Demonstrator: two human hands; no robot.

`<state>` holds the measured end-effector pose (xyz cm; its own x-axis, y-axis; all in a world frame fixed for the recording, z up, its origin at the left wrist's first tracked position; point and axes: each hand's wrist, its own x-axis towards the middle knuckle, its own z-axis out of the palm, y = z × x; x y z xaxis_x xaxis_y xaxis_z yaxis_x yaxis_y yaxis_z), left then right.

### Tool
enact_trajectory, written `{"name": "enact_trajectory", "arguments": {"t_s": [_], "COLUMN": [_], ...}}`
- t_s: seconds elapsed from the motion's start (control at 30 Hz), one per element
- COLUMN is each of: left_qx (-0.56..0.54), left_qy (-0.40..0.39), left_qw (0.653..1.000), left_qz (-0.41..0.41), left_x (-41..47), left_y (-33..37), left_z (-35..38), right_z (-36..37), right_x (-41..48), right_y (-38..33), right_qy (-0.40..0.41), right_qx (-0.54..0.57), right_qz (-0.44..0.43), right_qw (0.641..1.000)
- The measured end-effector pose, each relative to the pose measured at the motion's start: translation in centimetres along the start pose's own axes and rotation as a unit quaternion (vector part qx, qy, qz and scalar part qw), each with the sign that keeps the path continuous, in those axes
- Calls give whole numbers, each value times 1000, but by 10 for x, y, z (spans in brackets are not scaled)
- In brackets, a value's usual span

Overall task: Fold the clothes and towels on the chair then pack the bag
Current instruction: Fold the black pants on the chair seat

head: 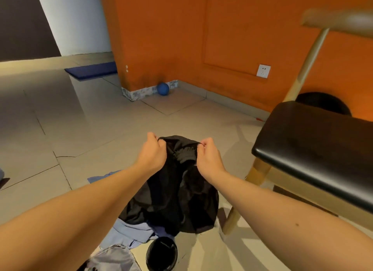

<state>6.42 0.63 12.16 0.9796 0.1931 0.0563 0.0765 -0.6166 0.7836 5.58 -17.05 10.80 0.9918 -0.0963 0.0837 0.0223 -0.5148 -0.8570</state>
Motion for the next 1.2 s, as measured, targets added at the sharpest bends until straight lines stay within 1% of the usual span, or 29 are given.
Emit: {"name": "enact_trajectory", "arguments": {"t_s": [0.07, 0.13, 0.23, 0.27, 0.33, 0.43, 0.5, 0.57, 0.63, 0.7, 0.77, 0.83, 0.9, 0.93, 1.07, 1.2], "left_qx": [-56, -121, -196, -201, -175, -181, -164, -149, -151, -142, -121, -114, -119, -119, -123, -159], "left_qy": [16, 9, -46, -68, -106, -175, -186, -159, -137, -126, -117, -111, -104, -99, -105, -116], "left_qw": [998, 992, 978, 974, 969, 951, 947, 951, 956, 962, 970, 976, 979, 981, 982, 978], "left_qz": [13, 25, 62, 84, 138, 182, 206, 220, 210, 194, 177, 151, 128, 118, 100, 67], "left_x": [0, -2, -20, -31, -57, -98, -126, -156, -182, -206, -227, -248, -269, -279, -307, -321], "left_y": [33, 64, 112, 127, 156, 193, 215, 239, 259, 277, 291, 304, 315, 319, 329, 326], "left_z": [-17, -36, -63, -71, -83, -94, -95, -97, -96, -96, -93, -90, -85, -82, -70, -63], "right_z": [-24, -50, -92, -106, -137, -185, -215, -241, -263, -283, -301, -317, -330, -335, -340, -320], "right_x": [-1, -5, -16, -21, -34, -61, -80, -99, -122, -147, -181, -213, -244, -257, -297, -322], "right_y": [-34, -68, -115, -130, -159, -192, -205, -209, -209, -204, -198, -189, -177, -170, -141, -108], "right_qy": [15, 29, 60, 70, 86, 101, 104, 96, 73, 62, 33, -23, -62, -65, -57, -48], "right_qx": [18, 24, 30, 38, 51, 38, 25, 39, 96, 207, 299, 343, 316, 284, 151, 24], "right_qz": [-14, -28, -40, -42, -43, -35, -21, 10, 50, 91, 99, 83, 64, 50, 11, -13], "right_qw": [1000, 999, 997, 996, 994, 994, 994, 995, 991, 972, 948, 935, 944, 955, 987, 998]}}
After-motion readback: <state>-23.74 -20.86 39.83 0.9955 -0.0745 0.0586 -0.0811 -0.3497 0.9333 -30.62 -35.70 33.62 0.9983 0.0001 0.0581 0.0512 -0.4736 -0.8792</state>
